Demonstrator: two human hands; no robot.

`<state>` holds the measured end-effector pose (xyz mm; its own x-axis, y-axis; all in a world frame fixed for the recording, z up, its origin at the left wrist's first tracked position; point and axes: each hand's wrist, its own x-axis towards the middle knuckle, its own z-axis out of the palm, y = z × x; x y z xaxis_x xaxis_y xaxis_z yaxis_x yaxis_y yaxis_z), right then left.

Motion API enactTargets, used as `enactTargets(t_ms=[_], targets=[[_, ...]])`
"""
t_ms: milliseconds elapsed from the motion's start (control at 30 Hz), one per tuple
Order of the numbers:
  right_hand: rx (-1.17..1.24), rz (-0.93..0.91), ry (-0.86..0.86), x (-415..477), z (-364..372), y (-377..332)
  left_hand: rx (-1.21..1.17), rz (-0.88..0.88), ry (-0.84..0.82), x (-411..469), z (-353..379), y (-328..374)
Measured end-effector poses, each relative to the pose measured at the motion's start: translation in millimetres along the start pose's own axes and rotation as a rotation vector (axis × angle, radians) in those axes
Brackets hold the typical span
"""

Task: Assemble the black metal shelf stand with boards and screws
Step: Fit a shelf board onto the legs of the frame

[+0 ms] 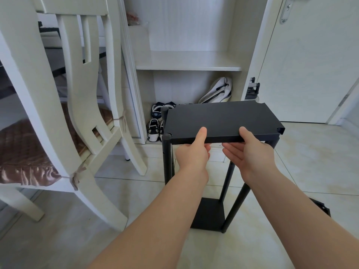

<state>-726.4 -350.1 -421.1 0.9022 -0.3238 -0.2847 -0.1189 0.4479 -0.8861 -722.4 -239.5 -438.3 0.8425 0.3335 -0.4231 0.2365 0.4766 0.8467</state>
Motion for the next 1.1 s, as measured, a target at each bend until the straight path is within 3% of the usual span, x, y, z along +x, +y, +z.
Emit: enactTargets(t_ms=[667, 1100], targets=[[0.078, 0.072, -0.050, -10.6, -18.4, 1.8, 0.025, 0.054, -0.060, -11.4, -3.0, -9.0], [0.004, 0.090, -0.009, -7.8, -21.0, 2.4, -0.009, 0.032, -0.004, -17.3, -1.4, -18.8]])
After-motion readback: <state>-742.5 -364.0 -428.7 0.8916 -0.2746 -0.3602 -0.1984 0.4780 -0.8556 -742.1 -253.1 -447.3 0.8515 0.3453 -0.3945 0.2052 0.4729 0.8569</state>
